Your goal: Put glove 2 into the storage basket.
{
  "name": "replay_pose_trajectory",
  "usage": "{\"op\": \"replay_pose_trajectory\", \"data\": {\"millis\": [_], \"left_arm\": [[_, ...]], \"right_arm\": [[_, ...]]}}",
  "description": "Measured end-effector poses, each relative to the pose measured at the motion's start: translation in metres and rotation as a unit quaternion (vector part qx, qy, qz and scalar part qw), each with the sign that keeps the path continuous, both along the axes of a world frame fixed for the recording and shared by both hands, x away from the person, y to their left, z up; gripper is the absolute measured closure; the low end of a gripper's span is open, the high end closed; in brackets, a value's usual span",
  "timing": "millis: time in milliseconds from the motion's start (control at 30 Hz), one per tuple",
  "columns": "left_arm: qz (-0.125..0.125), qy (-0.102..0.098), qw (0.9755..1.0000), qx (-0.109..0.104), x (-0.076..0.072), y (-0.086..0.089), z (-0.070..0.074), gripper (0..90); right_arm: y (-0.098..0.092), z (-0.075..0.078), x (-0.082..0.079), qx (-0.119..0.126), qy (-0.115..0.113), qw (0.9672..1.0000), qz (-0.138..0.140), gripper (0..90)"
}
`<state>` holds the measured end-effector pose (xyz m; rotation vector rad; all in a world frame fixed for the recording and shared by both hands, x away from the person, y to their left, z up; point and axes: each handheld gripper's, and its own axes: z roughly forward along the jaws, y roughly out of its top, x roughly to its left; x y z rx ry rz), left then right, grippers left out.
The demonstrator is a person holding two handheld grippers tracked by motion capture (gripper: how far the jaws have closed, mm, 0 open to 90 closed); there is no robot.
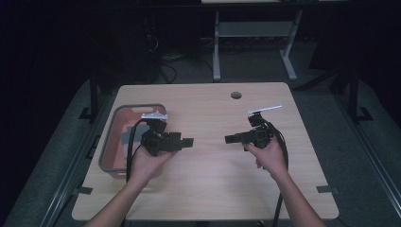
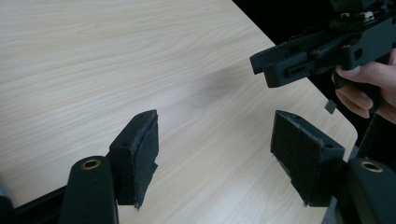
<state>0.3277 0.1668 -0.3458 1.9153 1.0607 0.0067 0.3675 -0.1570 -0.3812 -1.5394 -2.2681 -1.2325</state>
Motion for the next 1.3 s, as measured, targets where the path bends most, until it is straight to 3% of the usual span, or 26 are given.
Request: {"op": "replay_pose_trajectory", "data": {"millis": [333, 633, 900, 1300], "left_arm": [[-0.010, -0.007, 0.9999, -0.004, -0.012, -0.005, -0.005, 30.5], [-0.025, -0.004, 0.9997, -0.007, -0.020, -0.014, -0.017, 29.4], [-0.036, -0.002, 0.9993, 0.001, -0.022, -0.023, -0.030, 28.3], [-0.051, 0.001, 0.9987, -0.004, -0.030, -0.034, -0.048, 27.7]], "right_arm": [[-0.012, -0.013, -0.008, -0.007, 0.003, 0.9999, -0.009, 38.7], [-0.029, -0.029, -0.015, -0.009, 0.016, 0.9996, -0.022, 38.5], [-0.041, -0.039, -0.020, -0.005, 0.018, 0.9994, -0.031, 38.5], [-0.057, -0.055, -0.034, -0.011, 0.016, 0.9991, -0.038, 38.1]]}}
